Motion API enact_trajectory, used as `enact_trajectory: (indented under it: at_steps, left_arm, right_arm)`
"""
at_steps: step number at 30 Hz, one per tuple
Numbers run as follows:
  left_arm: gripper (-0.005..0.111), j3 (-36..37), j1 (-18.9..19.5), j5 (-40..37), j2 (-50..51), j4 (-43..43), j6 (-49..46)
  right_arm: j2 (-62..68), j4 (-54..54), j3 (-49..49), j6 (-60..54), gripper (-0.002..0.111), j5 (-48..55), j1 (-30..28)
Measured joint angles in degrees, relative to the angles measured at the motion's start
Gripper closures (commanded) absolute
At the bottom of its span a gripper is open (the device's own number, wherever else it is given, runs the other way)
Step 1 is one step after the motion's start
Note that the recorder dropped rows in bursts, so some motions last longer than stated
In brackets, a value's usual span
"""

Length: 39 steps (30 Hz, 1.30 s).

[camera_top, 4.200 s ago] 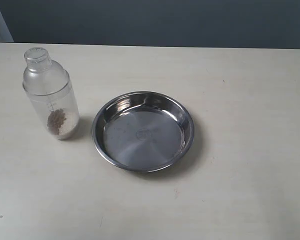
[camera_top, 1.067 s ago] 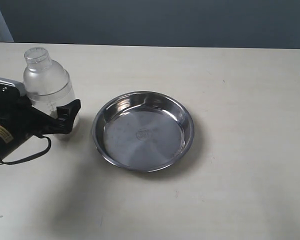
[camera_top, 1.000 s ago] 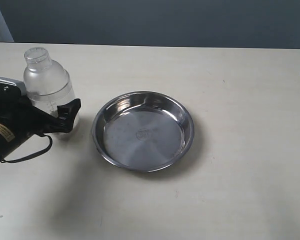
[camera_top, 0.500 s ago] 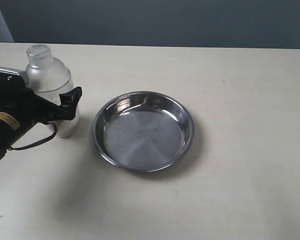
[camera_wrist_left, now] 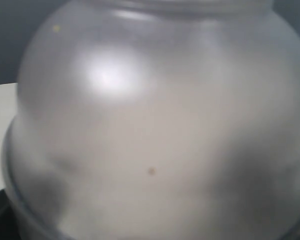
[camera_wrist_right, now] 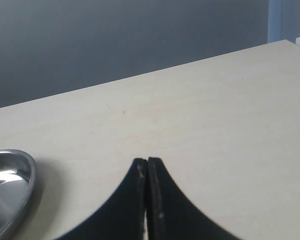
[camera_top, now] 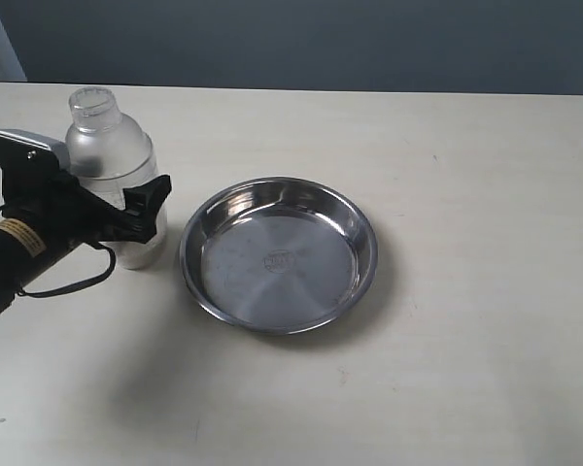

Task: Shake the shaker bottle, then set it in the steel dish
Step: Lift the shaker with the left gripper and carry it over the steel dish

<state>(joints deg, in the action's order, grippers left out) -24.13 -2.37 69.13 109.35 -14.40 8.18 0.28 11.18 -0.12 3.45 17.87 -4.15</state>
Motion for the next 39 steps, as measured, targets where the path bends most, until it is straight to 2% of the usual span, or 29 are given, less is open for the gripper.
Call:
enact_trajectory:
  at_steps: [21,35,39]
  left_arm:
    - [0.106,-0.14,0.0,-1.59,0.0,-0.15,0.63]
    - [0.106,-0.14,-0.42,-1.7,-0.22,3.5,2.49]
    - [0.106,-0.14,-0.42,-3.95,-1.93,3.5,2.79]
  right_arm:
    - [0.0,0.0,0.0,0.0,0.109,0.0,0.0]
    - [0.0,0.0,0.0,0.0,0.109,0.0,0.0]
    - [0.0,0.0,0.0,0.0,0.109,0.0,0.0]
